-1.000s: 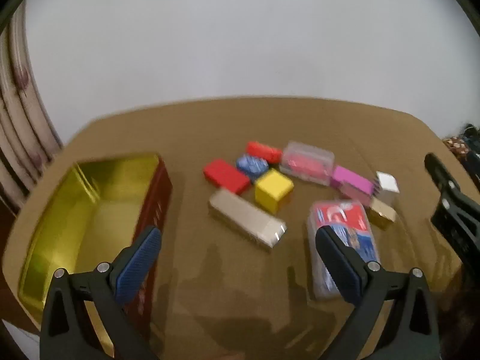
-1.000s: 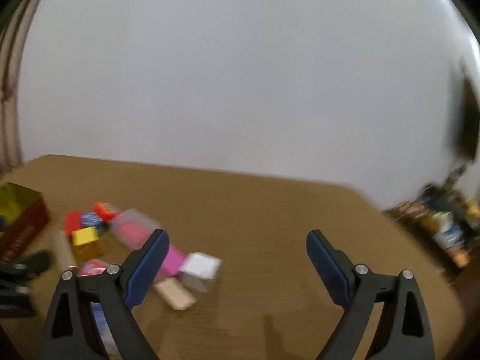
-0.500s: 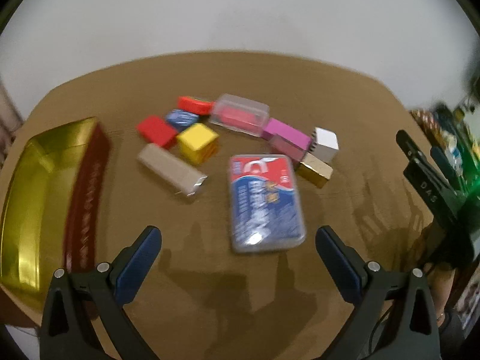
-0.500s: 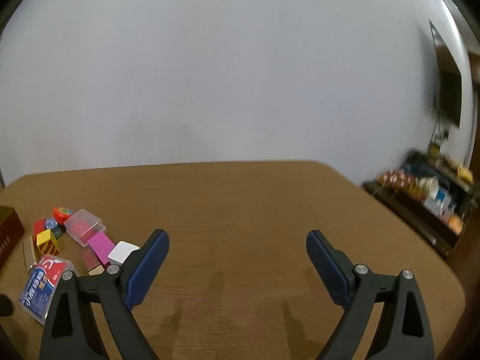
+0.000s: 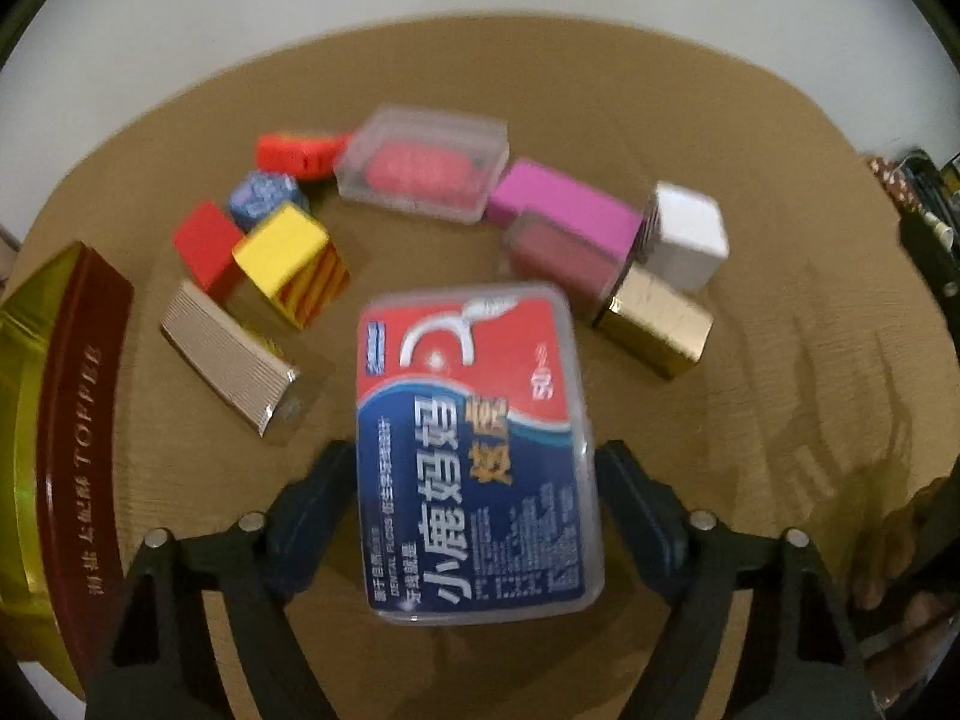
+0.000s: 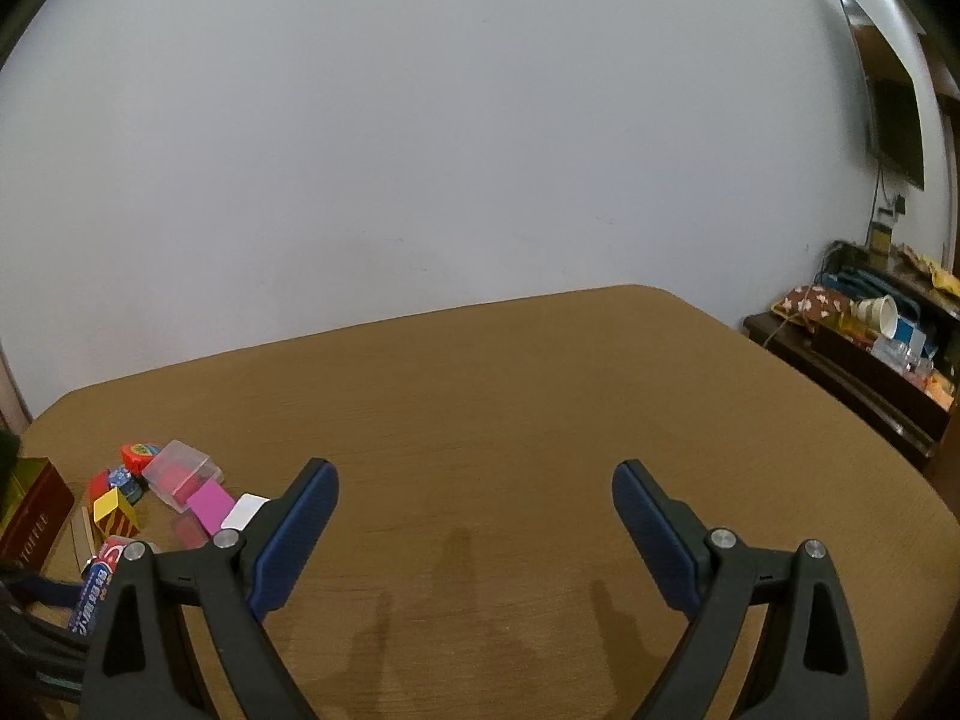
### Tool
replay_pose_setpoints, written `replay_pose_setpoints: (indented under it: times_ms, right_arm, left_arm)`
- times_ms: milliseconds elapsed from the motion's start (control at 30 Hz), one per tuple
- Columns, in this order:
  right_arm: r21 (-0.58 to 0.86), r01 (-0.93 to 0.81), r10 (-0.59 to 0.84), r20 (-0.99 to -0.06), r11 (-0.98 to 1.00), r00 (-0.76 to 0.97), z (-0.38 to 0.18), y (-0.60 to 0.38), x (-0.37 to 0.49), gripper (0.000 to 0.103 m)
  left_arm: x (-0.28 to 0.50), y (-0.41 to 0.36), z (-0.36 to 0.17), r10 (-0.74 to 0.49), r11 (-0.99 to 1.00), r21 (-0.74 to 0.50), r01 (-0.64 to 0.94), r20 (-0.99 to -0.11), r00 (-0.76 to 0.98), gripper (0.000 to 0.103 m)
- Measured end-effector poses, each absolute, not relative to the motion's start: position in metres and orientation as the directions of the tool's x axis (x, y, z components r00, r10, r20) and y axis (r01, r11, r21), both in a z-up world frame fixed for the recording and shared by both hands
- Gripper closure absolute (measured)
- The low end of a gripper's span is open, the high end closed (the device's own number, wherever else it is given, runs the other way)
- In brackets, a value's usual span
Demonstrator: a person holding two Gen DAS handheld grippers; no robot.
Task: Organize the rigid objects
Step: 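Grasp the blue-and-red dental floss box with the left gripper, then carry the floss box into the gold tin tray and release it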
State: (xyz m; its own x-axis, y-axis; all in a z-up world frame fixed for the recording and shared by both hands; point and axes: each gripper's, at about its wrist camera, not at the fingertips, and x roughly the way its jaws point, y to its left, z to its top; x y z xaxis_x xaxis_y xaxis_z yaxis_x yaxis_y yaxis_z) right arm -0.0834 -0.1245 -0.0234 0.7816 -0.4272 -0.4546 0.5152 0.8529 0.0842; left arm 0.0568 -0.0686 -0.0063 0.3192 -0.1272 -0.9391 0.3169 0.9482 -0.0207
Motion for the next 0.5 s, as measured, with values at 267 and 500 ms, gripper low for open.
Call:
replay_pose_setpoints:
  times_ms: [267, 500]
  right_arm:
    - [0.151, 0.527, -0.411, -0.464, 0.836, 0.785, -0.027, -0.155, -0.117, 0.008]
    - [0.138, 0.534, -0.420, -0.469, 0.834, 0.777, -0.037, -0.152, -0.127, 0.008]
  left_arm:
    - [0.069, -0.065, 0.007, -0.176, 0.906, -0.011, 0.422, -0.919, 0.353, 0.046]
    - [0.075, 0.012, 0.074, -0.172, 0.919, 0.029, 0.393, -0.867, 0.468, 0.046]
